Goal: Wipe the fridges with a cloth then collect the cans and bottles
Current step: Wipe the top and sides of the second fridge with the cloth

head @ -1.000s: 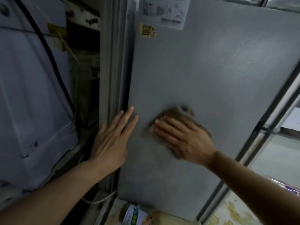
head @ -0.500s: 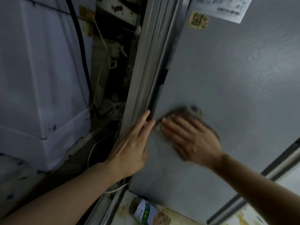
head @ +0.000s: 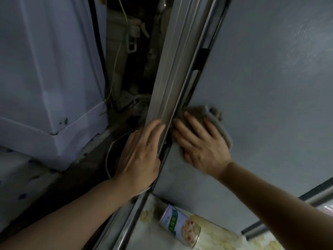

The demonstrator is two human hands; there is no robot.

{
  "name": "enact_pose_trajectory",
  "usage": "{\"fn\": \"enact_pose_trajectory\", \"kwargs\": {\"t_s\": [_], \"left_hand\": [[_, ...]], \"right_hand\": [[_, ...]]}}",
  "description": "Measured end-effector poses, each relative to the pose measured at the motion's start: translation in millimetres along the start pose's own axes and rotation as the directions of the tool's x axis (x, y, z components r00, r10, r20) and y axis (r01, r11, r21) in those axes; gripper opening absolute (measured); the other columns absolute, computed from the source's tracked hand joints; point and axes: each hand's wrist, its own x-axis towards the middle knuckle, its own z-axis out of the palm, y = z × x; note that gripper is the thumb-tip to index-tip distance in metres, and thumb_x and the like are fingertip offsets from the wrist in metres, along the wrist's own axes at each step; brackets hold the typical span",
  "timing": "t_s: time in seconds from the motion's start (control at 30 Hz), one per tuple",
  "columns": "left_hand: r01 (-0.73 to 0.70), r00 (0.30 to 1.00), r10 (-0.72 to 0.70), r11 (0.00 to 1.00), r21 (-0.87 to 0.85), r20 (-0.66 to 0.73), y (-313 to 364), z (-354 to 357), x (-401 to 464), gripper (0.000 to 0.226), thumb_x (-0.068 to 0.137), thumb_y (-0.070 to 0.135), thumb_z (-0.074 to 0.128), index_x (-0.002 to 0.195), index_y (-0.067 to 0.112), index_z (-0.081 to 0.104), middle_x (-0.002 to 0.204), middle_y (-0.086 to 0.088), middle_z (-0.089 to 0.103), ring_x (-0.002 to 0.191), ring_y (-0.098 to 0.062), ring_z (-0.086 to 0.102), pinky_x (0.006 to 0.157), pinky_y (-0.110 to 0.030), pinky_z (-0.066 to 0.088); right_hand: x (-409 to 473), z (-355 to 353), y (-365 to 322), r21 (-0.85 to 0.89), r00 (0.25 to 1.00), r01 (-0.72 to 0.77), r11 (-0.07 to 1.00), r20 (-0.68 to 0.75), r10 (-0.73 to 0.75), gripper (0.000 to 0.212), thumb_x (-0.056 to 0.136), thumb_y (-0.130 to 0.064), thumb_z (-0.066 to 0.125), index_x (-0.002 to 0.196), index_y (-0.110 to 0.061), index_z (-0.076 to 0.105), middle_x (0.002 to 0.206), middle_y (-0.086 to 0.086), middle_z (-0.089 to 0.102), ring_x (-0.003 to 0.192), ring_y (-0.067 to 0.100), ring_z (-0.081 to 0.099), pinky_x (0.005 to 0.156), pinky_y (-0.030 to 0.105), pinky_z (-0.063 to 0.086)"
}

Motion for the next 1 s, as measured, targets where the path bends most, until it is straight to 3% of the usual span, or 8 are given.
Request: {"fn": "enact_pose_trajectory", "kwargs": {"t_s": [0.2,0.4,0.6,0.67,0.73,0.83,0.9,1.0], "left_hand": [[-0.061,0.997,0.059,0.997,0.046,0.042,5,-2,-6,0.076,0.068,-0.004,0.065,0.138,0.0,0.037,0.144,-0.016,0.039,0.126,-0.034,0.045,0.103,-0.045,0.038],[-0.102,0.991,0.097,0.994,0.048,0.089,20,-1,-5,0.079,0.065,-0.001,0.07,0.138,0.0,0.038,0.146,-0.016,0.036,0.122,-0.035,0.05,0.1,-0.043,0.038],[-0.152,0.982,0.15,0.988,0.006,0.114,54,16,7,0.083,0.074,0.001,0.06,0.147,0.012,0.021,0.156,0.004,0.001,0.142,-0.022,0.018,0.111,-0.049,0.025],[-0.145,0.977,0.138,0.989,0.033,0.164,59,22,9,0.088,0.08,0.003,0.054,0.149,0.023,0.002,0.151,0.014,-0.02,0.144,-0.012,-0.004,0.115,-0.048,0.014],[-0.143,0.968,0.117,0.984,0.103,0.221,57,26,8,0.092,0.084,0.006,0.051,0.147,0.03,-0.011,0.145,0.019,-0.037,0.139,-0.004,-0.025,0.117,-0.043,0.005],[-0.135,0.962,0.085,0.974,0.183,0.261,56,25,8,0.093,0.083,0.008,0.052,0.147,0.03,-0.011,0.142,0.018,-0.044,0.135,-0.003,-0.031,0.116,-0.043,0.006],[-0.118,0.96,0.053,0.967,0.226,0.275,60,24,8,0.094,0.082,0.009,0.052,0.147,0.029,-0.012,0.142,0.015,-0.046,0.138,-0.007,-0.028,0.117,-0.046,0.008],[-0.114,0.968,0.039,0.947,0.299,0.246,72,28,8,0.1,0.077,0.01,0.058,0.147,0.025,-0.012,0.141,0.007,-0.048,0.136,-0.011,-0.031,0.114,-0.049,0.004]], "right_hand": [[-33,8,-57,0.041,0.924,0.235,0.971,0.301,-0.236,0.071,0.075,-0.043,0.066,0.141,-0.029,0.041,0.147,-0.008,0.04,0.135,0.016,0.038,0.115,0.037,0.018],[-50,-12,27,0.072,0.999,0.036,0.997,-0.019,-0.034,0.066,0.079,-0.029,0.056,0.143,-0.023,0.039,0.15,-0.004,0.033,0.135,0.021,0.038,0.111,0.034,0.017],[-66,-12,73,0.068,0.93,-0.317,0.946,-0.173,0.324,0.057,0.093,-0.036,0.046,0.147,-0.026,0.029,0.155,-0.005,0.025,0.145,0.024,0.016,0.114,0.04,0.01],[-89,-2,48,0.1,0.958,-0.262,0.96,-0.093,0.272,0.057,0.092,-0.036,0.045,0.147,-0.026,0.031,0.155,-0.004,0.024,0.143,0.026,0.019,0.111,0.041,0.014],[-122,5,22,0.095,0.999,-0.04,0.995,0.038,0.037,0.062,0.087,-0.034,0.055,0.145,-0.026,0.035,0.152,-0.004,0.03,0.139,0.026,0.032,0.108,0.038,0.021],[-152,3,8,0.087,0.957,0.172,0.981,0.221,-0.188,0.075,0.074,-0.033,0.072,0.142,-0.028,0.038,0.149,-0.009,0.036,0.134,0.017,0.041,0.11,0.035,0.018],[-155,-2,21,0.099,0.966,0.16,0.982,0.188,-0.177,0.07,0.078,-0.028,0.065,0.142,-0.028,0.035,0.148,-0.01,0.036,0.133,0.016,0.041,0.11,0.035,0.018],[-153,-12,71,0.084,0.997,-0.076,0.994,0.02,0.075,0.062,0.085,-0.022,0.042,0.146,-0.028,0.031,0.154,-0.006,0.027,0.14,0.022,0.029,0.111,0.038,0.017]]}}
